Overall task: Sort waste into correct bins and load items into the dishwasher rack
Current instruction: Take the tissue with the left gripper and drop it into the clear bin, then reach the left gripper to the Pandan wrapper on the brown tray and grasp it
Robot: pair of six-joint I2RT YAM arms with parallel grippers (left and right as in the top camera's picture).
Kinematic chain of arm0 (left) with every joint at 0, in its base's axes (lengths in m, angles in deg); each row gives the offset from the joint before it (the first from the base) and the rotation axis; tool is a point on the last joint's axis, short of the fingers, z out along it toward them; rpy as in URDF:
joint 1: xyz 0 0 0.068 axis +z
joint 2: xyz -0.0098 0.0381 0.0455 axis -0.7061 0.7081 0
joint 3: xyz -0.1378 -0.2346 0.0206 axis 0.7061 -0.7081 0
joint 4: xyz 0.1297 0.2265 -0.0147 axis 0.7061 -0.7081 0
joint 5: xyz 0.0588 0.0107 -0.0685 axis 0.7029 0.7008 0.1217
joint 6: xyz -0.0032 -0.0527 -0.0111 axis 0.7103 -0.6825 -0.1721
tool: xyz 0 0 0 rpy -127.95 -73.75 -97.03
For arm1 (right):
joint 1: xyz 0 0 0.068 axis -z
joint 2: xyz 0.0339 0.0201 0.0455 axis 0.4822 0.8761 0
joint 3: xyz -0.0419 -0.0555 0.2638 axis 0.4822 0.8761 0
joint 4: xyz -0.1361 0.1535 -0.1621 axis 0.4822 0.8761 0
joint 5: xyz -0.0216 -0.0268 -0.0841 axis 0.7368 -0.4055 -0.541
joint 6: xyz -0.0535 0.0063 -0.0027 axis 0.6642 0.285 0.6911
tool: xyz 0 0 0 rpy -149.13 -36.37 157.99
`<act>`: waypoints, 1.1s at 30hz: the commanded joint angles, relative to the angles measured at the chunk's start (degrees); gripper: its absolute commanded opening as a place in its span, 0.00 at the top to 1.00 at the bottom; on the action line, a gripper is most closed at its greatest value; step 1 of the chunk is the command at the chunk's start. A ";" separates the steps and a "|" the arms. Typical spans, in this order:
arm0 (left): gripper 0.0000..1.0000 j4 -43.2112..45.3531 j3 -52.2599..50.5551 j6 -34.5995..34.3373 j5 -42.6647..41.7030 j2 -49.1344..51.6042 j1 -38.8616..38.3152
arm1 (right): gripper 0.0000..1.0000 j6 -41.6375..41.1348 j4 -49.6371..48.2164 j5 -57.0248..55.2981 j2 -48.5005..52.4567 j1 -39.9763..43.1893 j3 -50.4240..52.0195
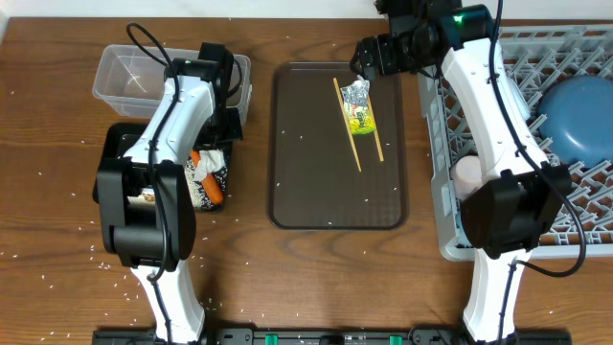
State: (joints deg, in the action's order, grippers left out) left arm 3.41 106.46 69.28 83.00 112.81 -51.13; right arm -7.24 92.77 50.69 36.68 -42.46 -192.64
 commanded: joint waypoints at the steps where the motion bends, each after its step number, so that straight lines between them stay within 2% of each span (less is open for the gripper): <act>1: 0.94 -4.20 4.83 0.00 -1.05 -2.86 0.02 | 0.05 1.11 0.37 -1.22 -1.16 -0.37 -0.83; 4: 0.94 -8.46 10.95 0.61 -1.01 -5.70 0.02 | 0.04 1.07 0.48 -1.86 -1.16 -0.26 -0.83; 7: 0.94 -7.15 15.28 1.53 -0.68 -9.40 0.02 | 0.04 1.09 0.48 -2.47 -1.16 -0.26 -0.83; 10: 0.94 -0.07 15.65 3.67 -0.55 -11.89 0.02 | 0.04 1.07 0.59 -2.45 -1.16 -0.26 -0.83; 15: 0.94 11.58 14.19 7.04 -0.55 -10.01 0.02 | 0.04 1.07 1.60 -2.45 -1.16 -0.26 -0.83; 19: 0.94 15.80 13.31 7.80 -0.33 -5.99 0.02 | 0.04 1.11 3.04 -2.49 -1.16 -0.26 -0.81; 20: 0.90 15.93 13.31 7.80 -0.31 -4.79 0.04 | 0.04 1.36 3.34 -2.47 -1.16 -0.26 -0.81; 21: 0.75 15.98 13.31 7.78 -0.31 -3.74 0.04 | 0.04 1.60 3.67 -2.56 -1.16 -0.26 -0.81; 23: 0.39 16.00 13.31 7.78 0.44 -2.12 0.02 | 0.04 1.99 4.07 -2.69 -1.16 -0.26 -0.81; 24: 0.15 16.00 13.31 7.78 0.94 -1.66 0.02 | 0.05 1.99 4.15 -2.69 -1.16 -0.26 -0.81; 25: 0.06 16.00 13.31 7.78 1.03 -1.57 0.02 | 0.05 1.99 4.24 -2.69 -1.16 -0.26 -0.81; 26: 0.00 16.17 13.33 7.78 1.03 -1.57 0.02 | 0.05 2.01 4.28 -2.69 -1.16 -0.26 -0.81; 31: 0.02 16.33 15.52 7.80 -0.31 -4.76 -0.31 | 0.06 1.97 4.24 -2.69 -1.16 -0.24 -0.81; 33: 0.02 16.81 16.24 7.89 -4.39 -6.99 -0.90 | 0.04 1.92 4.22 -2.99 -1.16 -0.13 -0.81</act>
State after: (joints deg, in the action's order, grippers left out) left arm 19.69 119.59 76.69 81.86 110.56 -51.27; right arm -6.01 96.86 48.18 36.68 -42.43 -192.64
